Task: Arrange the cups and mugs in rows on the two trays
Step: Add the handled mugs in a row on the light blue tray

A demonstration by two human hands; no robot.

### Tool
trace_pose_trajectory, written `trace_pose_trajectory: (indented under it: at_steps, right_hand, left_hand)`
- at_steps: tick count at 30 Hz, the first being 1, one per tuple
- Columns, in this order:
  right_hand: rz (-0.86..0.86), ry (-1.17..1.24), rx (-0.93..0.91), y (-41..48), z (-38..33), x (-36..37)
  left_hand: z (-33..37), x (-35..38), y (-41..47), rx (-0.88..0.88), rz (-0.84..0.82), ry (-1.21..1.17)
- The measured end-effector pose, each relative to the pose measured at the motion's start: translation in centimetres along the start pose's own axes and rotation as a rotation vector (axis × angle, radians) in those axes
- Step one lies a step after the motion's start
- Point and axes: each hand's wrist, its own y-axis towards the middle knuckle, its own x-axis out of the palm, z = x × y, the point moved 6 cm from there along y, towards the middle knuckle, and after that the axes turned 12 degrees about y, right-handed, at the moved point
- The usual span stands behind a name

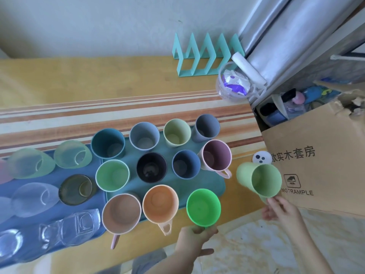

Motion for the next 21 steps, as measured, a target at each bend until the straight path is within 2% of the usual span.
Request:
trace_pose_trajectory:
  at_steps: [6, 11, 21]
  right_hand:
    - [-0.055, 0.164, 0.089, -5.6, 3.2, 4.2]
    - [-0.075, 0.193, 0.120, -6.2, 4.0, 6.7]
    - [-0.106, 0.155, 0.108, -4.8, 3.4, 9.8]
  left_hand:
    - [0.7, -0.9, 1.2, 0.011, 0.044, 0.011]
    - [0.2, -1.4, 1.8, -0.042, 0.078, 0.007]
    - [1.0, -1.9, 2.4, -0.025, 0.131, 0.038]
